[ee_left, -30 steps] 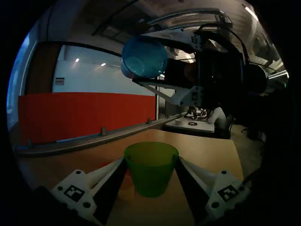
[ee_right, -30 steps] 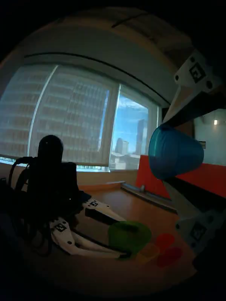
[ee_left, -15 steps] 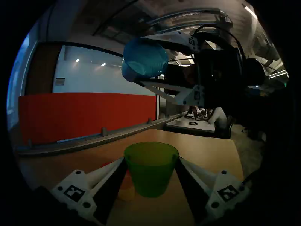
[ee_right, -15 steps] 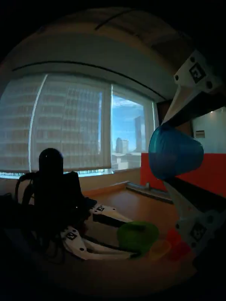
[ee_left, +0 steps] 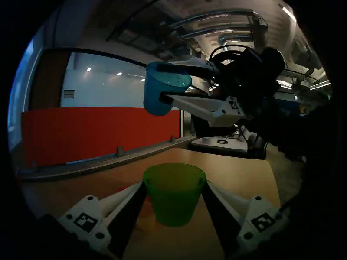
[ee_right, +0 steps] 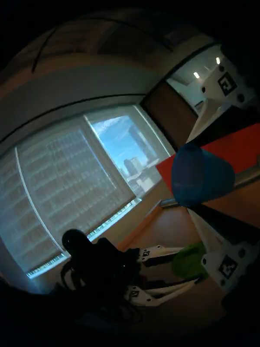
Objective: Pour water
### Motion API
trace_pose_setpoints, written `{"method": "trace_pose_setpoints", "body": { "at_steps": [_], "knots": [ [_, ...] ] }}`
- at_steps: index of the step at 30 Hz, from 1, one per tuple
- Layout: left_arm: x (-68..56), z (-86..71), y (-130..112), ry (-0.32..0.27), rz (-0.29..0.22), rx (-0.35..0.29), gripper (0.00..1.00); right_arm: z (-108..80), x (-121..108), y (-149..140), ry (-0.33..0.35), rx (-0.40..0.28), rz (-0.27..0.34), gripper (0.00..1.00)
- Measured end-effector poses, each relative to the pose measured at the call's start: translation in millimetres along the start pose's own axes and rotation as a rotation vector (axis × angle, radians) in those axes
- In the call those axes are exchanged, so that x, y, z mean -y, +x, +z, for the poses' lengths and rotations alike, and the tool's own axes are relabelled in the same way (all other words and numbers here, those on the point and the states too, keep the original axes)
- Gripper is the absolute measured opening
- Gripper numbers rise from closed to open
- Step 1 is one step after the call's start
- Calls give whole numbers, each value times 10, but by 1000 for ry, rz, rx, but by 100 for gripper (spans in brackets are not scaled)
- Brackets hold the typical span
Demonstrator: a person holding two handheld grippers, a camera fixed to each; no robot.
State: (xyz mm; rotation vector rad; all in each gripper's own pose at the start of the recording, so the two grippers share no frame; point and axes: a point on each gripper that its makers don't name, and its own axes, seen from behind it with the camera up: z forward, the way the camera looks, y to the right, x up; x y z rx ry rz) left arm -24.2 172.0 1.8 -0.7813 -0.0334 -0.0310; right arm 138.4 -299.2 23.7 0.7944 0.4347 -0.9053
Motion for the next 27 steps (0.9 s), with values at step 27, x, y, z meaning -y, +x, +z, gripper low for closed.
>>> {"method": "trace_pose_setpoints", "body": {
  "at_steps": [27],
  "knots": [
    [41,-16,-9,14,9,24,86,-99,63,-307,50,50,908,92]
  ]
}}
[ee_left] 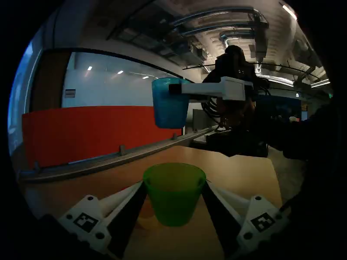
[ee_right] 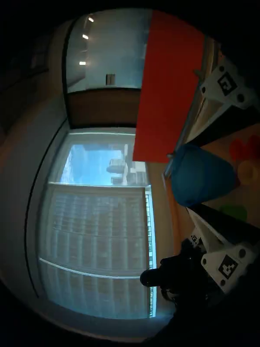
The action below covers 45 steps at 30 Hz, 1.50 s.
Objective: Pour water
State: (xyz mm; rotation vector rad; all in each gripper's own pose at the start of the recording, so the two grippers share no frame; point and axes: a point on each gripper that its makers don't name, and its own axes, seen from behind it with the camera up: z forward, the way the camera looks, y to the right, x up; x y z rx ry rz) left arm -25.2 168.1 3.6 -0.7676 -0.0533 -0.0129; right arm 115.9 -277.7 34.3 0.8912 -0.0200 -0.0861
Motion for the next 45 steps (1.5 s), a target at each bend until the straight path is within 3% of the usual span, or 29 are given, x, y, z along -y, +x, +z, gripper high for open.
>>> {"method": "trace_pose_setpoints", "body": {
  "at_steps": [15,32,45],
  "knots": [
    [0,-78,-87,-6,12,66,86,-193,-88,-237,-26,59,-4,92],
    [23,-109,-664,-31,58,302,86,-449,-175,-899,-36,213,-61,92],
    [153,-53,-1119,-26,65,450,86,-529,-227,-1311,-34,304,-91,92]
  ]
}}
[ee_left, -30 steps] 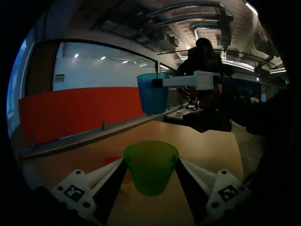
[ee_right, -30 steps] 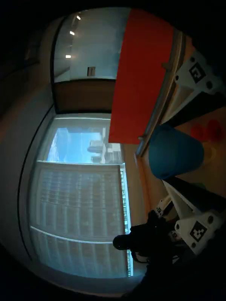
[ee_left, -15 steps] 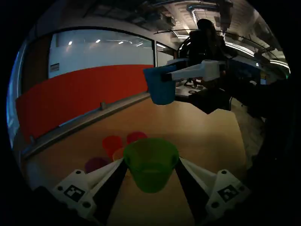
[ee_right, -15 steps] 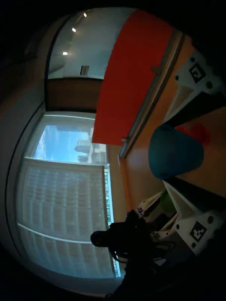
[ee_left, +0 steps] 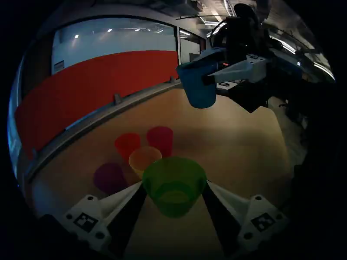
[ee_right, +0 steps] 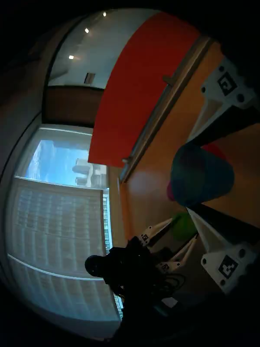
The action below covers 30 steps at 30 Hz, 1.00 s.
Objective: Pour water
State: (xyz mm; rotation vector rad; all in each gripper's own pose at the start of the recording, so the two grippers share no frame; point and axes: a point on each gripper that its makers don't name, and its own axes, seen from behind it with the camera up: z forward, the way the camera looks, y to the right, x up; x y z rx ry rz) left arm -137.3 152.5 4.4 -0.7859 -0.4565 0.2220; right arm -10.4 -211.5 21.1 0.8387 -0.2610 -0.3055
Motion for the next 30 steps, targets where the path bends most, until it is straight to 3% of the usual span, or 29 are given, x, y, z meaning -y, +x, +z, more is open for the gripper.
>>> {"method": "trace_pose_setpoints", "body": {
  "at_steps": [17,23,30],
  "knots": [
    [158,237,-427,5,-37,123,87,106,-84,-217,-7,40,16,92],
    [237,292,-486,16,-39,142,88,126,-95,-249,-8,46,15,92],
    [240,334,-544,11,-44,161,89,135,-98,-292,-7,52,18,92]
  ]
}}
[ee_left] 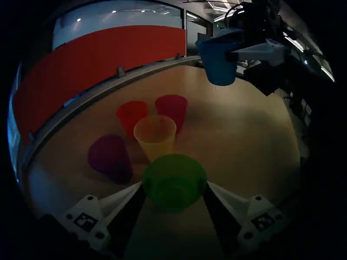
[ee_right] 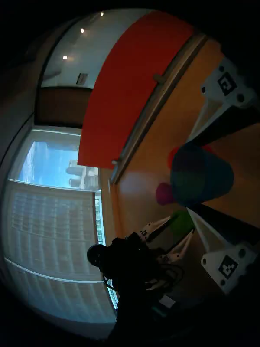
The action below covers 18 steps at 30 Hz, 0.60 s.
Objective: Pour water
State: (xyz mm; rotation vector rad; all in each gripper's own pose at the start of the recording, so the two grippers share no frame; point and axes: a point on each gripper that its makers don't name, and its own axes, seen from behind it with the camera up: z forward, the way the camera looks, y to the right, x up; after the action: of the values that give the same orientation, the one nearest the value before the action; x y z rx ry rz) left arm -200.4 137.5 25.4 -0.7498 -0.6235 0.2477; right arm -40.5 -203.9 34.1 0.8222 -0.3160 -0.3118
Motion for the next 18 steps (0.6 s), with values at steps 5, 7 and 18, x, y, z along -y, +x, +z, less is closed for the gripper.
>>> {"method": "trace_pose_setpoints", "body": {
  "at_steps": [5,7,18],
  "knots": [
    [16,16,-37,0,-3,12,89,-8,-17,-8,-5,2,0,92],
    [23,21,-48,1,-7,15,90,-13,-19,-9,-6,2,0,92],
    [52,16,-104,1,-22,23,91,-15,-19,-48,-11,14,-4,92]
  ]
}}
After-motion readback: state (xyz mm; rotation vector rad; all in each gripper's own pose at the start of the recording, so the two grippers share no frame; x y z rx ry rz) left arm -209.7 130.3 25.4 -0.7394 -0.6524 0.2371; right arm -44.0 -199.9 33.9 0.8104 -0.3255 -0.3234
